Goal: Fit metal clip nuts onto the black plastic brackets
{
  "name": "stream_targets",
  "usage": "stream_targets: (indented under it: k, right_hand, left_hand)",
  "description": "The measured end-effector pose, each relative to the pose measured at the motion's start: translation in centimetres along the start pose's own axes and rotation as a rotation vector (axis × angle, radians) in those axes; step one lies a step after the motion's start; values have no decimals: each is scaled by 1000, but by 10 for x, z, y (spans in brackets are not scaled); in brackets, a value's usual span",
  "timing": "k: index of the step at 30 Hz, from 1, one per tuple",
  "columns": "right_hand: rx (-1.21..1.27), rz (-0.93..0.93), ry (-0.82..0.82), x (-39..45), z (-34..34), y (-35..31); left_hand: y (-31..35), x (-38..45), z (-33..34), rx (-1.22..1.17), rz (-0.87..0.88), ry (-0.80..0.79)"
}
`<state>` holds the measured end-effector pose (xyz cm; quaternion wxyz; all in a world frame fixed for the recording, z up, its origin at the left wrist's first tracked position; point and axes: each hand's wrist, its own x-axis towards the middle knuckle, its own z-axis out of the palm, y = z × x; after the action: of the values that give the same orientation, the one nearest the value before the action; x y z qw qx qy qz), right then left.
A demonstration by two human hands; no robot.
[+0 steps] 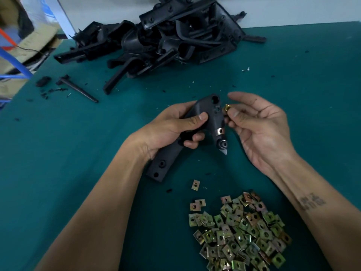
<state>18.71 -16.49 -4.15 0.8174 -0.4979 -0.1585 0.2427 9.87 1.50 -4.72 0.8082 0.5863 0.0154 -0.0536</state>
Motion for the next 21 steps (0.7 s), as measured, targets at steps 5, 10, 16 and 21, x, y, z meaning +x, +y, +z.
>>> stream_targets:
  k: [5,10,16,21]
  right_hand:
    - [69,9,57,0,2,-1]
    - [114,85,61,0,3,-1]
    - [177,148,103,-2,3,-1]
    - [155,142,185,-4,9,6]
  left_hand:
    - [1,1,1,16,-2,-14]
    - [0,3,2,24,-16,-3]
    - [-1,5,2,48,-5,48]
    - [-1,5,1,44,-12,41]
